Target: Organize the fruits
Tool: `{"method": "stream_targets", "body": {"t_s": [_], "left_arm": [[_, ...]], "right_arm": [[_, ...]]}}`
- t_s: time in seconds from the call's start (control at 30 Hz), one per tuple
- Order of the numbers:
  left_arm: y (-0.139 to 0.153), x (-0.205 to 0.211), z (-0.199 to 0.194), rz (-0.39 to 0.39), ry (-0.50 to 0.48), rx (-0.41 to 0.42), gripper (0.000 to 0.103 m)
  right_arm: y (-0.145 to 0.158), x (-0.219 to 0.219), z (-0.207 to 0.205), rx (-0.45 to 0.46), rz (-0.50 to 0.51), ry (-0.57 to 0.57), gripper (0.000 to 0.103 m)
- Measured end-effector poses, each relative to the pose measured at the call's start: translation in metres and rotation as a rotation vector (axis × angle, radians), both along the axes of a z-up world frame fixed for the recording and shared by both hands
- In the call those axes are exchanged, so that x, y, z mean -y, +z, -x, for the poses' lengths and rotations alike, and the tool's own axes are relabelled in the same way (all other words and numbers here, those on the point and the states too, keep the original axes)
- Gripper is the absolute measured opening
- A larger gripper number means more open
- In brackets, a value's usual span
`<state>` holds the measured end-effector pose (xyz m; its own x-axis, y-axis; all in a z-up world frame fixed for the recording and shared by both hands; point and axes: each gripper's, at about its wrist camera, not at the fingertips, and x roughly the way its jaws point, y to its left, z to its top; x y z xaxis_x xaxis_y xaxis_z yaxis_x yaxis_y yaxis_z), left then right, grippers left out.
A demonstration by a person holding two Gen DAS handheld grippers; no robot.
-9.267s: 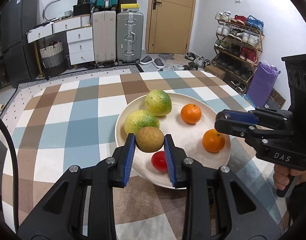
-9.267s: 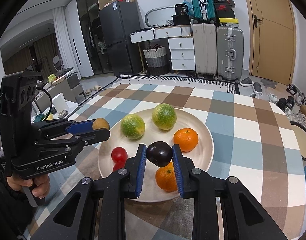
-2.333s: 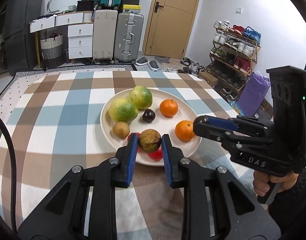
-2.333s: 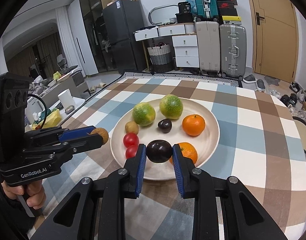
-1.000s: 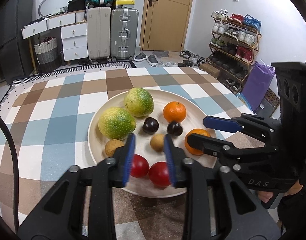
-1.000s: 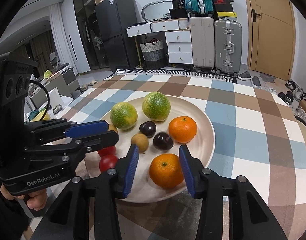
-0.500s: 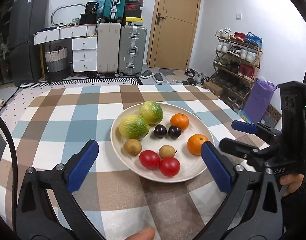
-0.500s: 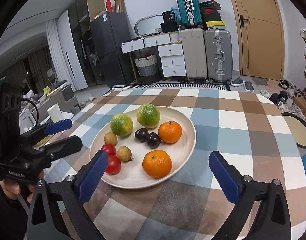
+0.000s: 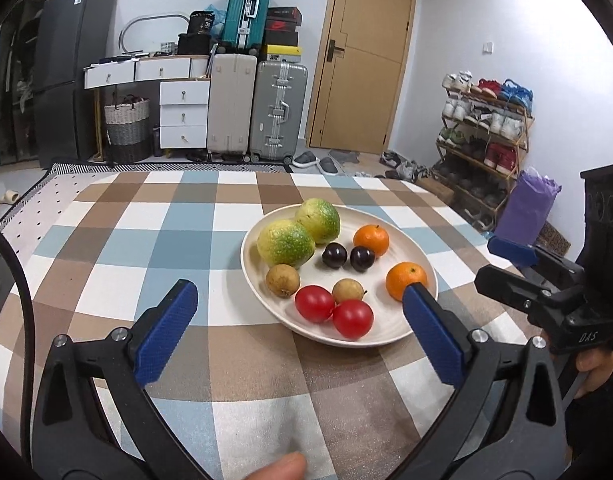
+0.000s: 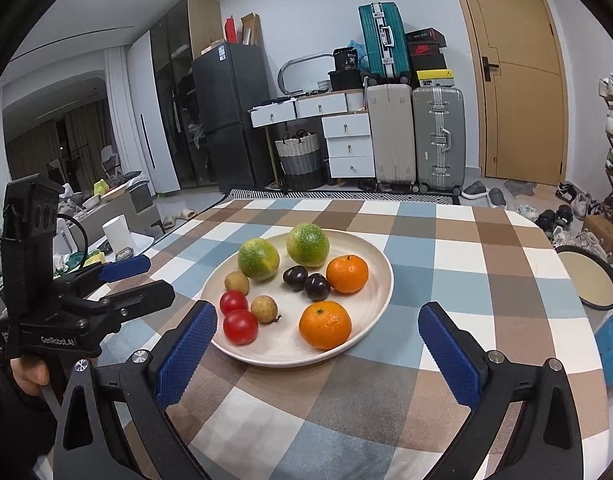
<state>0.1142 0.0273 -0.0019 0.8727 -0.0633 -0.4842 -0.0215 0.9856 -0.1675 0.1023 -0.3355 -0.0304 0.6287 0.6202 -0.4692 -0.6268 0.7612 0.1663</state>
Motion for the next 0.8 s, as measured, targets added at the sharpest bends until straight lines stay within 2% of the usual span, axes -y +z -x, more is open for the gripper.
{"method": "stream_targets", "body": {"t_s": [0.33,0.8], "left_arm": [[0.0019,0.0032,0.0011,-0.037,0.017,0.020,0.102],[0.0023,0.0053,0.0019,-0.032,0.018,0.020,0.102]], "right_arm": [[0.0004,-0.0025,0.0039,0.020,0.003,0.024,0.103],[0.0011,-0.0048,0.0073,0.032,0.016,0.024,0.103]]}}
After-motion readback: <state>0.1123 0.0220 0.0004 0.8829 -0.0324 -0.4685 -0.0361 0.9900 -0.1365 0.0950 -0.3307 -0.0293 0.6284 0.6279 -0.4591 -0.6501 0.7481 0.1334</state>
